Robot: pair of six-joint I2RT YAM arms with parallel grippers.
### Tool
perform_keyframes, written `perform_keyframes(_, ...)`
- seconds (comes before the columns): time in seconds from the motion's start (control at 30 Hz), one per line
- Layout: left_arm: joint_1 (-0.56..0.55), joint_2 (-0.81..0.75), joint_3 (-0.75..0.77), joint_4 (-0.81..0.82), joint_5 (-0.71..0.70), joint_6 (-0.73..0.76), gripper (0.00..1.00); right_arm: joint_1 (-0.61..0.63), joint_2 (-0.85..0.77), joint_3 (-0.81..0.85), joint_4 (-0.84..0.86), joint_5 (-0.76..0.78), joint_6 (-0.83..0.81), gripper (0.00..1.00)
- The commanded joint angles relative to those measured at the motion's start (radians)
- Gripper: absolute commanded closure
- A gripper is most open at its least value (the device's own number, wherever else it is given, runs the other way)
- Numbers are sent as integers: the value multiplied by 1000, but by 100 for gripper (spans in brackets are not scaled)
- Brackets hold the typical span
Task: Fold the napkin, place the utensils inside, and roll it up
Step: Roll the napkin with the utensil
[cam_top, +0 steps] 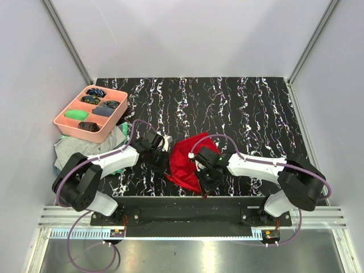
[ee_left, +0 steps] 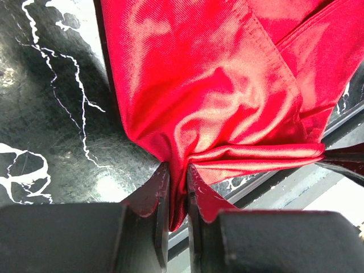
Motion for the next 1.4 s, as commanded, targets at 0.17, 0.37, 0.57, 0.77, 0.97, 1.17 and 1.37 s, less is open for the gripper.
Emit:
perform_keyframes(0.17, 6, 27, 32, -61, -35, 42, 100, -31, -19, 72, -120, 69, 24, 75)
perform_keyframes(0.37, 6, 73, 71, -113, 4, 50, 100, 94, -129, 223, -90, 353, -25, 52)
perform_keyframes(0.57, 6, 102, 86, -115, 44, 34, 100, 291, -18, 281, 84, 672, -116, 45)
perform_keyframes(0.77, 7, 125, 91, -113, 60, 33, 100, 421, 198, 328, 224, 870, -200, 44)
perform_keyframes(0.97, 9, 142, 100, -113, 74, 34, 100, 454, 292, 313, 298, 914, -206, 46)
perform_keyframes(1.17, 9, 151, 103, -113, 76, 36, 100, 455, 323, 289, 329, 868, -211, 52)
perform_keyframes(1.37, 10, 154, 101, -113, 87, 43, 100, 452, 363, 275, 321, 891, -190, 54)
